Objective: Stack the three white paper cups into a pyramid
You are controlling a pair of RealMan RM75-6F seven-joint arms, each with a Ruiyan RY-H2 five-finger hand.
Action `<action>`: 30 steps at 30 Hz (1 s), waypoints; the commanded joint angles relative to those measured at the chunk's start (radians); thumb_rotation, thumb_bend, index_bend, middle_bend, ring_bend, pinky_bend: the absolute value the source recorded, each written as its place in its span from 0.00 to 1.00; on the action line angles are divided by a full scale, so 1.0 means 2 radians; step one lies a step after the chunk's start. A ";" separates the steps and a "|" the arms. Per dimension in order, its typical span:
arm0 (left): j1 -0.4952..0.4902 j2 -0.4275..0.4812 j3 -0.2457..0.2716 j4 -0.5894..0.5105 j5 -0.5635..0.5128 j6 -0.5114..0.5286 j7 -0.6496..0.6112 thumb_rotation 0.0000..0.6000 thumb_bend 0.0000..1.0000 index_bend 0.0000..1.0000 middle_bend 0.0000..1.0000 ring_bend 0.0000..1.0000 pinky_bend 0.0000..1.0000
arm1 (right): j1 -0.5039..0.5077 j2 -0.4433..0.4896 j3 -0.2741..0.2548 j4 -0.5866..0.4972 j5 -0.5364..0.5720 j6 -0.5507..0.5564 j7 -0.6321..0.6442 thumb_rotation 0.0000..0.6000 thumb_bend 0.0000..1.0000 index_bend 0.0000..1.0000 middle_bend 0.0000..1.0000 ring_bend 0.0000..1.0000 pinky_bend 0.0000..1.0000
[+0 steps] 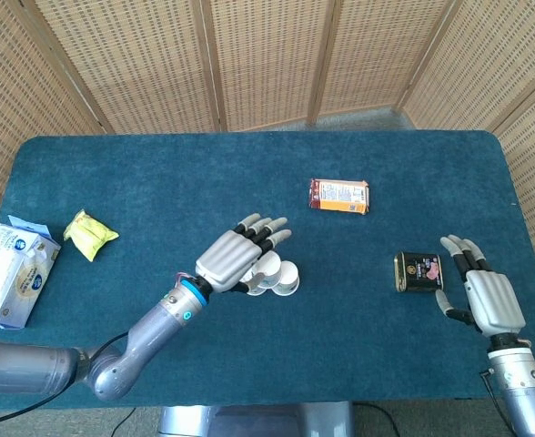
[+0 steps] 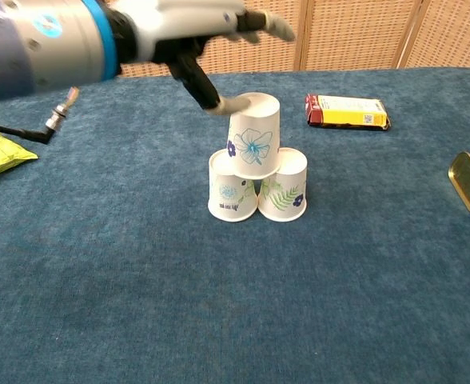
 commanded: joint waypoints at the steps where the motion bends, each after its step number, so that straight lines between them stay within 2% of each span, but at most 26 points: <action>1: 0.023 0.032 0.003 -0.028 0.027 0.021 -0.017 1.00 0.48 0.00 0.00 0.00 0.00 | 0.000 -0.001 0.001 0.004 0.001 0.001 0.000 1.00 0.45 0.01 0.03 0.00 0.31; 6: 0.072 0.088 0.025 -0.072 0.079 0.061 -0.038 1.00 0.48 0.00 0.00 0.00 0.00 | -0.002 -0.005 0.002 0.016 0.003 0.002 0.004 1.00 0.45 0.01 0.03 0.00 0.25; 9: 0.114 0.128 0.048 -0.095 0.119 0.096 -0.055 1.00 0.47 0.00 0.00 0.00 0.00 | -0.004 -0.009 0.003 0.029 0.003 0.009 0.005 1.00 0.45 0.01 0.02 0.00 0.22; 15: 0.211 0.200 0.113 -0.119 0.208 0.172 -0.093 1.00 0.48 0.00 0.00 0.00 0.00 | -0.008 -0.014 0.006 0.052 0.007 0.014 0.007 1.00 0.45 0.00 0.01 0.00 0.15; 22: 0.336 0.243 0.181 -0.083 0.279 0.271 -0.170 1.00 0.48 0.00 0.00 0.00 0.00 | -0.016 -0.024 0.011 0.077 0.009 0.032 0.010 1.00 0.45 0.00 0.00 0.00 0.02; 25: 0.386 0.244 0.199 -0.051 0.287 0.310 -0.206 1.00 0.47 0.00 0.00 0.00 0.00 | -0.018 -0.030 0.012 0.086 0.007 0.038 0.014 1.00 0.45 0.00 0.00 0.00 0.00; 30: 0.453 0.233 0.211 0.000 0.285 0.356 -0.257 1.00 0.48 0.00 0.00 0.00 0.00 | -0.023 -0.036 0.014 0.093 0.003 0.048 0.017 1.00 0.45 0.00 0.00 0.00 0.00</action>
